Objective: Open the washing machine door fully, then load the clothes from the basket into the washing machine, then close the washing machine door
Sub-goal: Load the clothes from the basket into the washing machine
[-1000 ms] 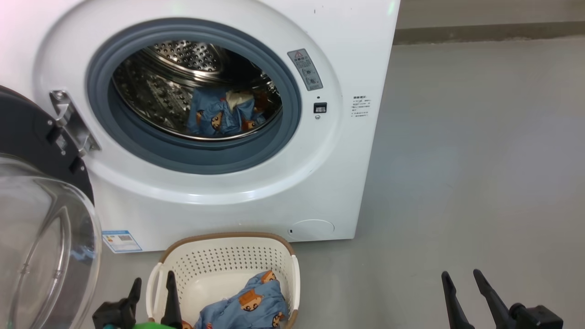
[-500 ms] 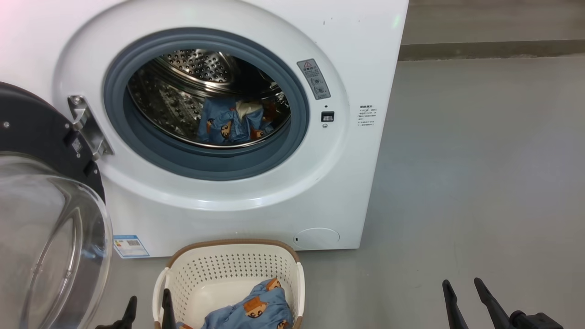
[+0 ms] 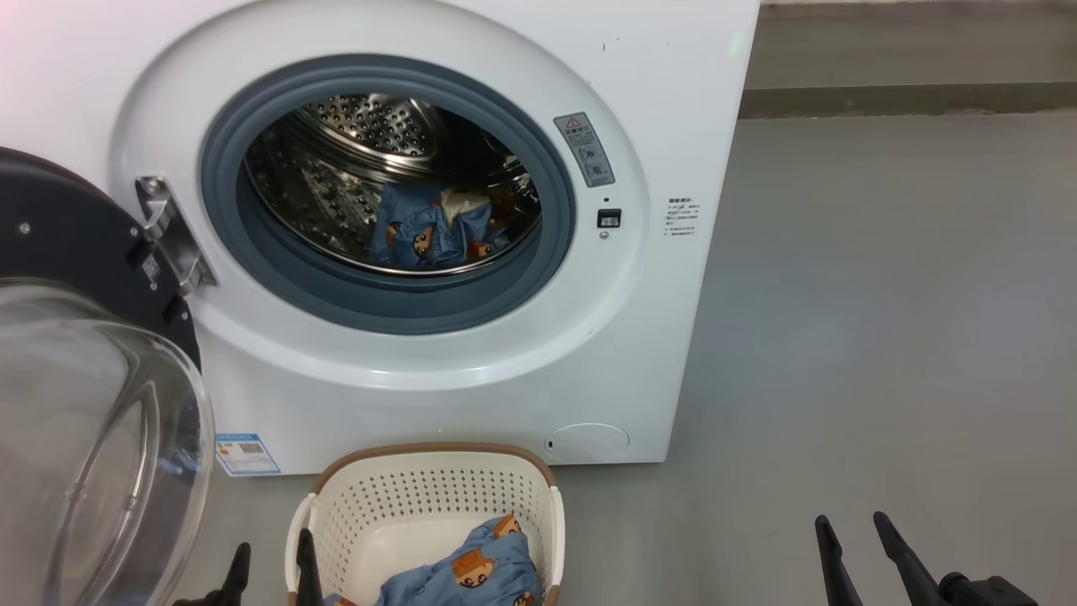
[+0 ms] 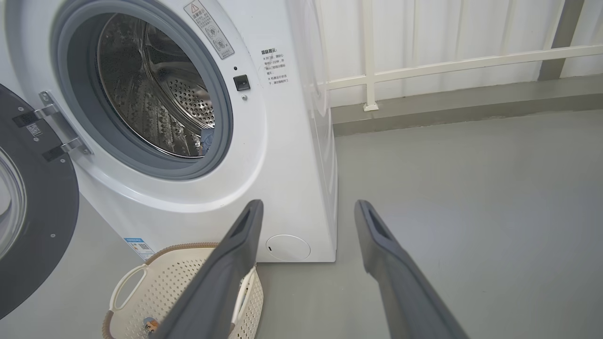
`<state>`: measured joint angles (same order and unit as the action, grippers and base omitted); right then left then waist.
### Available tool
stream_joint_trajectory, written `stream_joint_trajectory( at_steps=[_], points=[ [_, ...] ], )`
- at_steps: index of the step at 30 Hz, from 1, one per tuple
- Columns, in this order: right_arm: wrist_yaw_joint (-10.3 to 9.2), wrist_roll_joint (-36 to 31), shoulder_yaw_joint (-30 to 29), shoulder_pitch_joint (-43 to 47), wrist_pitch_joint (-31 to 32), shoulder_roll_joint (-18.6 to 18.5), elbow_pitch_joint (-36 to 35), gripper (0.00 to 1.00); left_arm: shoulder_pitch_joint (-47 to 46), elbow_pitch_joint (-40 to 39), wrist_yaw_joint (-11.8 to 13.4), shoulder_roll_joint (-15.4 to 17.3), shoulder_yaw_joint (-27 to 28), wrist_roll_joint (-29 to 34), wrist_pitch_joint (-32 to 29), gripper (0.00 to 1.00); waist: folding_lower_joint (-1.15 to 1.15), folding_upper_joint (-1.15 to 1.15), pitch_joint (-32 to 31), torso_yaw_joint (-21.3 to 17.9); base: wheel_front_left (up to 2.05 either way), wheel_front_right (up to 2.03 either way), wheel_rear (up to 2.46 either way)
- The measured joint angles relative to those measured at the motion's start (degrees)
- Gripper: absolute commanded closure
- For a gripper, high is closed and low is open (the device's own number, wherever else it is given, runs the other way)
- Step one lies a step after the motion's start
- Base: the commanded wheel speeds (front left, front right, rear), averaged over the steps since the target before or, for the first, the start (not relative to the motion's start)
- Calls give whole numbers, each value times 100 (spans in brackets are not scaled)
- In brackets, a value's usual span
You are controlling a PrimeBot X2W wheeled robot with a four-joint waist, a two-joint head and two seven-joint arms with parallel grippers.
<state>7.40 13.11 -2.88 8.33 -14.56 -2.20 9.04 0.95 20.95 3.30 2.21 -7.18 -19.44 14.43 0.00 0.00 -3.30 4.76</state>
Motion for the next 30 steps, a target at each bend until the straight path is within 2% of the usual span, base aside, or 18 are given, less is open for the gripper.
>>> stream_joint_trajectory(
  at_steps=[10,21,26,30],
  points=[
    [0,0,-10,1,0,1,0,0,122,-155,8,70,-42,-44,-62,0,0,0,60,-15,0,0,0],
    [0,0,40,-18,0,1,-38,0,121,-335,53,167,-189,-34,-193,0,0,0,340,-277,0,0,0],
    [0,18,89,-237,0,-1,-80,0,49,-248,-15,183,-243,-109,-415,0,0,0,635,-444,0,0,0],
    [0,78,204,-518,0,-4,-122,0,-350,-55,-167,322,-276,-166,-639,0,0,0,952,-587,0,0,0]
  ],
)
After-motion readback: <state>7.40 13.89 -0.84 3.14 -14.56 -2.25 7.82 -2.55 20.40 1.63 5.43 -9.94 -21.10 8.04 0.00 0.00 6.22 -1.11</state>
